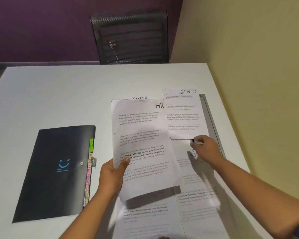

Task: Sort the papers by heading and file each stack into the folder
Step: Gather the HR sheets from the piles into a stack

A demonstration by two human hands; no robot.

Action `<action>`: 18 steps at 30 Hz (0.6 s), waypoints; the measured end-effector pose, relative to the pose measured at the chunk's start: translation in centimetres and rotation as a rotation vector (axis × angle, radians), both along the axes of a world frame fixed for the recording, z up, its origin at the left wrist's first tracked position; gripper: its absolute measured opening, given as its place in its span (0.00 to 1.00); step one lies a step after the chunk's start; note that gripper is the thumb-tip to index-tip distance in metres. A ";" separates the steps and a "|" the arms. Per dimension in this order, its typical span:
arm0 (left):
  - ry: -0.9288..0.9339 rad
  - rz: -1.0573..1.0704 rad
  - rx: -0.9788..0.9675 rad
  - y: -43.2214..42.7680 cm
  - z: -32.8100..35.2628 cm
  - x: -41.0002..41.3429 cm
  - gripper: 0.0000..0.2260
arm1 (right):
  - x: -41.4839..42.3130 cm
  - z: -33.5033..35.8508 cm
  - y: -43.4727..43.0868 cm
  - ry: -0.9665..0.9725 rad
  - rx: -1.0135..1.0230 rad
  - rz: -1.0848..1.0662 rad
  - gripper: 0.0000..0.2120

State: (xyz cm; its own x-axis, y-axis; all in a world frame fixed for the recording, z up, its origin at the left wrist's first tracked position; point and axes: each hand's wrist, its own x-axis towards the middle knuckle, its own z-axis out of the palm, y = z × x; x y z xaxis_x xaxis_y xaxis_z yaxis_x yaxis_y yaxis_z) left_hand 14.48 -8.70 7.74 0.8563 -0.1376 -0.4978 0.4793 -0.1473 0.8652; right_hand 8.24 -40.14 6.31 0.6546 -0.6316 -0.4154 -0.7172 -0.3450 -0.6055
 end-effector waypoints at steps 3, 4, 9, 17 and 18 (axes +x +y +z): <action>-0.016 0.011 0.014 -0.8 -0.6 1.8 0.02 | 4.2 -0.6 -3.4 0.057 -0.062 -0.118 0.19; -0.032 0.019 0.027 -1.0 -0.7 2.4 0.02 | 5.1 -1.2 -4.1 0.081 -0.073 -0.150 0.20; -0.077 0.018 0.064 -2.2 -1.6 4.8 0.04 | 7.2 -3.4 -6.2 0.289 -0.099 -0.311 0.32; -0.050 0.014 0.065 -3.0 -1.9 6.1 0.03 | 8.4 -4.2 -6.6 0.300 0.043 -0.355 0.13; -0.046 0.019 0.064 -3.1 -1.9 6.1 0.05 | 8.5 -4.1 -6.6 0.288 0.060 -0.370 0.06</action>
State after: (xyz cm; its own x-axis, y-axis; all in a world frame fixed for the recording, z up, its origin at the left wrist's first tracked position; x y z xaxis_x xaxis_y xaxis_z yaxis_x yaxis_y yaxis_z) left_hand 20.63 -11.80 5.79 0.8805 -0.0904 -0.4653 0.4425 -0.1948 0.8753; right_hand 16.70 -46.76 2.16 0.2425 -0.7704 -0.5896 -0.9270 -0.0049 -0.3750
